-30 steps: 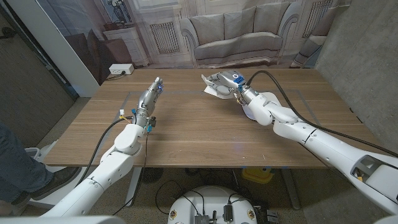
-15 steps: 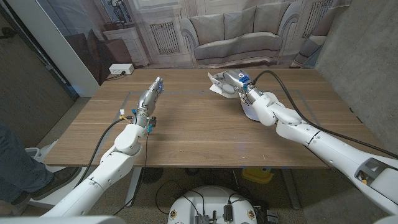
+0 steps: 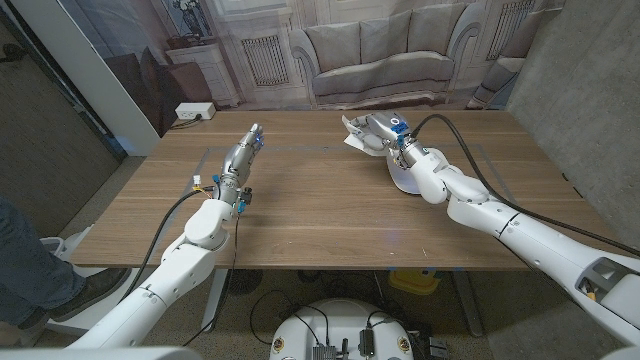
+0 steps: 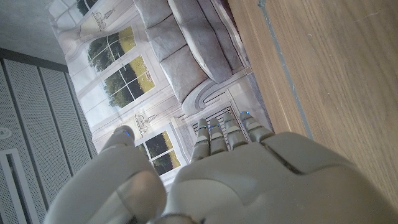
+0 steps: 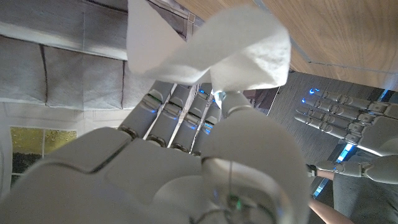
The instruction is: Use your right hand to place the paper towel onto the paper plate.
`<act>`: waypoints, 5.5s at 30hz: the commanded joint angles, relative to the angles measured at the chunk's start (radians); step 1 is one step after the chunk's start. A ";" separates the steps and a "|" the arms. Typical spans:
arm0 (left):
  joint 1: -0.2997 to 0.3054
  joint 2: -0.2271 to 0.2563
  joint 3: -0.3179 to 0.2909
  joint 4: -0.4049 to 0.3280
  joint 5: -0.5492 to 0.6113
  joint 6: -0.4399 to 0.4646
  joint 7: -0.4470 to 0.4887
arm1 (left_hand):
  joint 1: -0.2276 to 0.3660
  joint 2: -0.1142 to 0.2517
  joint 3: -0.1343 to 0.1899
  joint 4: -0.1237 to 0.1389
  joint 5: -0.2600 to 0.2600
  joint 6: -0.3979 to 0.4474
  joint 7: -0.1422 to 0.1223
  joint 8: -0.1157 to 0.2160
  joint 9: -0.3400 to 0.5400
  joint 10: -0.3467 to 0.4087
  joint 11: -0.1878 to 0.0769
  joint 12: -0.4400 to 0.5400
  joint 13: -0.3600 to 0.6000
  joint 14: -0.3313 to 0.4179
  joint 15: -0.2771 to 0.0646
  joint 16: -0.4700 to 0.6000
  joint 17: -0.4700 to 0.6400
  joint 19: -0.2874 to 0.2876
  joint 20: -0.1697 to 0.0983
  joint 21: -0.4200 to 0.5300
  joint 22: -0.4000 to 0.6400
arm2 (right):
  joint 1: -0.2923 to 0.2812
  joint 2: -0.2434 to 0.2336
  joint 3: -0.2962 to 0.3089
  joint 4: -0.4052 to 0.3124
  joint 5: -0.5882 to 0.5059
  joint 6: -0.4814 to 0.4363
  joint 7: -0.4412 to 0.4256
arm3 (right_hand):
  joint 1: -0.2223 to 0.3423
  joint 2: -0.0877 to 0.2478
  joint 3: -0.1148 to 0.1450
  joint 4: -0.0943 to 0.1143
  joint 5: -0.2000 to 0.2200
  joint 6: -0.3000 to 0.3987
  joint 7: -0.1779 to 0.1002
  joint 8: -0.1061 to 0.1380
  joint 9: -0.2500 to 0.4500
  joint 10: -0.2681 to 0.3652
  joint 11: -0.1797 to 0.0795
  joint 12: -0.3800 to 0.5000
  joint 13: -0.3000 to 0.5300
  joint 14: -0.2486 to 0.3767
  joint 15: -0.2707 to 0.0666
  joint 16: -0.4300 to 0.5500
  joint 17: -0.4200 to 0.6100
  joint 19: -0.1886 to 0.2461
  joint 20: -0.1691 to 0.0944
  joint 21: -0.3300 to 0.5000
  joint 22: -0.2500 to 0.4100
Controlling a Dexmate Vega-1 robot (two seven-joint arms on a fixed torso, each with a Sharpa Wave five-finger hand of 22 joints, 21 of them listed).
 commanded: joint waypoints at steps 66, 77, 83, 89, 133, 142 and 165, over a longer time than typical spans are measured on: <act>-0.045 0.001 0.022 0.023 0.002 0.026 -0.020 | 0.008 0.008 -0.012 -0.001 -0.007 0.019 0.001 0.002 0.002 0.011 -0.003 0.003 0.003 0.009 0.003 0.000 0.004 0.001 0.002 0.002 0.004 | -0.139 -0.073 0.093 -0.087 0.097 -0.266 -0.025 | 0.005 0.009 -0.006 0.016 -0.004 0.029 -0.007 -0.011 0.009 0.023 -0.003 -0.015 0.004 0.006 -0.119 -0.007 0.003 -0.012 -0.124 0.021 0.003; -0.049 0.002 0.024 0.022 -0.001 0.034 -0.021 | 0.009 0.009 -0.013 -0.001 -0.006 0.019 0.001 0.002 0.002 0.010 -0.003 0.003 0.003 0.007 0.004 -0.001 0.004 0.001 0.002 0.002 0.004 | -0.140 -0.075 0.089 -0.074 0.115 -0.286 -0.022 | 0.005 0.011 -0.005 0.017 -0.005 0.032 -0.008 -0.011 0.010 0.028 -0.001 -0.015 0.004 0.007 -0.118 -0.007 0.003 -0.012 -0.124 0.023 0.003; -0.049 0.008 0.023 0.015 -0.001 0.044 -0.019 | 0.010 0.010 -0.013 -0.001 -0.007 0.020 0.002 0.002 0.002 0.007 0.003 0.001 0.003 0.007 0.004 -0.001 0.004 0.001 0.002 0.002 0.004 | -0.134 -0.068 0.072 -0.060 0.102 -0.298 -0.031 | 0.004 0.011 -0.005 0.018 -0.005 0.033 -0.009 -0.012 0.010 0.027 0.001 -0.017 0.004 0.008 -0.118 -0.006 0.003 -0.012 -0.124 0.024 0.003; -0.052 0.015 0.024 0.009 -0.001 0.054 -0.022 | 0.010 0.010 -0.014 -0.001 -0.007 0.020 0.003 0.002 0.002 0.008 -0.006 0.002 0.003 0.007 0.002 -0.001 0.004 0.001 0.002 0.002 0.004 | -0.143 -0.070 0.074 -0.056 0.113 -0.315 -0.036 | 0.004 0.010 -0.005 0.018 -0.005 0.033 -0.008 -0.012 0.010 0.028 -0.002 -0.017 0.004 0.008 -0.118 -0.007 0.003 -0.013 -0.123 0.025 0.003; -0.042 0.001 0.028 0.002 0.007 0.048 0.001 | 0.014 0.013 -0.019 -0.003 -0.006 0.021 0.000 0.001 0.003 0.008 -0.005 0.001 0.003 0.005 0.002 -0.001 0.004 0.001 0.002 0.002 0.004 | -0.116 -0.073 0.037 -0.008 0.171 -0.389 0.029 | -0.003 0.005 -0.007 0.022 -0.007 0.035 -0.004 -0.017 0.010 0.029 0.002 -0.026 0.004 0.002 -0.117 -0.011 0.002 -0.021 -0.123 0.029 0.001; -0.040 -0.001 0.028 0.004 0.007 0.045 0.001 | 0.015 0.014 -0.020 -0.003 -0.006 0.021 0.000 0.001 0.003 0.009 -0.006 0.002 0.003 0.005 0.003 -0.002 0.004 0.001 0.002 0.002 0.004 | -0.101 -0.072 0.025 0.001 0.179 -0.403 0.056 | -0.007 0.003 -0.009 0.024 -0.007 0.035 -0.004 -0.018 0.010 0.028 0.006 -0.027 0.005 -0.002 -0.116 -0.013 0.002 -0.023 -0.123 0.030 0.001; -0.043 0.000 0.033 0.004 0.002 0.054 -0.007 | 0.019 0.019 -0.020 -0.004 -0.006 0.023 0.000 0.001 0.003 0.007 -0.006 0.001 0.003 0.005 0.003 -0.001 0.004 0.000 0.002 0.002 0.004 | -0.108 -0.072 0.011 0.010 0.203 -0.432 0.065 | -0.013 0.003 -0.010 0.027 -0.007 0.036 -0.004 -0.021 0.010 0.030 0.002 -0.031 0.005 -0.010 -0.116 -0.015 0.002 -0.031 -0.123 0.030 -0.001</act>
